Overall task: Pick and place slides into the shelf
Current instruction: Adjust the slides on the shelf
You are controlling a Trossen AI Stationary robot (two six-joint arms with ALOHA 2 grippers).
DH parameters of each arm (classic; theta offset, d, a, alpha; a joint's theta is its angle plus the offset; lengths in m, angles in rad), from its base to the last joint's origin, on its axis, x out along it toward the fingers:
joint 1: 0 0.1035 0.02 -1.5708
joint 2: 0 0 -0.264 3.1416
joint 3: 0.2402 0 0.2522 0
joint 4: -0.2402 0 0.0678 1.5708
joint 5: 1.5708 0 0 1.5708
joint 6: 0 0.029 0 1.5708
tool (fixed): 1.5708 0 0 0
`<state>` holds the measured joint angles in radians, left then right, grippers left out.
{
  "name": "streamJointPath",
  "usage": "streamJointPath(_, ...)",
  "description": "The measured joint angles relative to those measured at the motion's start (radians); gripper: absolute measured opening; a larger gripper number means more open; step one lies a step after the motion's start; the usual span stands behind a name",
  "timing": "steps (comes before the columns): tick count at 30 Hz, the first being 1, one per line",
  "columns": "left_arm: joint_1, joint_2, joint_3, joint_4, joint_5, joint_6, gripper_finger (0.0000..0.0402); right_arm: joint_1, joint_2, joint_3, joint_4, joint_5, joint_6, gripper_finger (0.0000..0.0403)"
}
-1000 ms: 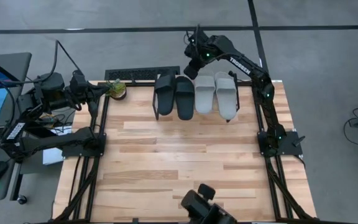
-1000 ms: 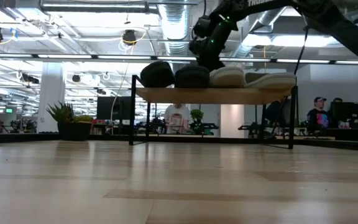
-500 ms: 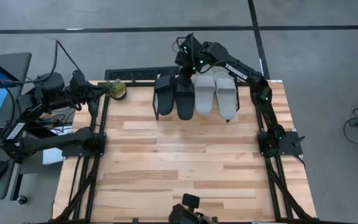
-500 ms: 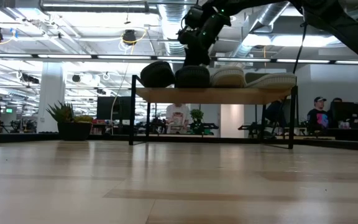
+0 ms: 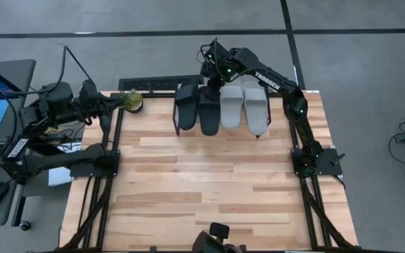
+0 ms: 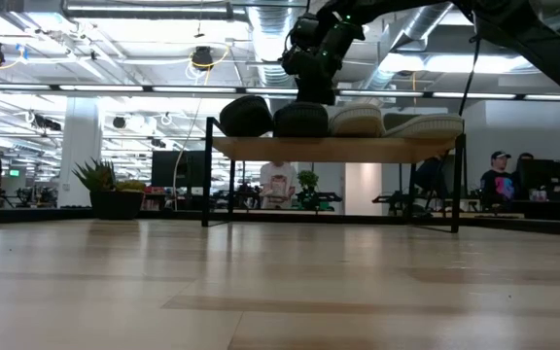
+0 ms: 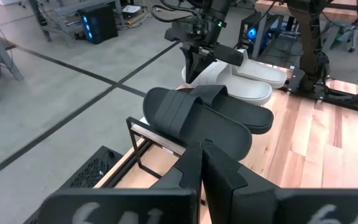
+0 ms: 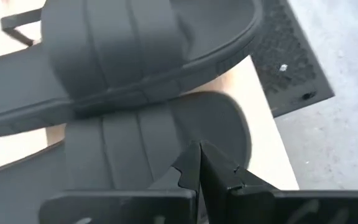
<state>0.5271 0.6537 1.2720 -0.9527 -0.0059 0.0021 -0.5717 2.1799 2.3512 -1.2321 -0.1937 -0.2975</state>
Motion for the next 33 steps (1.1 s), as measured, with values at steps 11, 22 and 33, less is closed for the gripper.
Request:
streamJointPath(11,0.0,0.0,0.0,0.0,0.0,0.0,0.0,0.009,0.0,0.0,-0.054,-0.017,-0.02,0.0)
streamJointPath(22,0.0,0.0,0.0,-0.002,0.0,0.006,0.0,0.006,0.068,0.0,-0.047,0.004,-0.025,0.0)
streamJointPath(33,0.0,0.0,0.0,-0.005,0.001,0.005,0.0,-0.015,0.067,0.0,-0.136,0.009,-0.052,0.0)
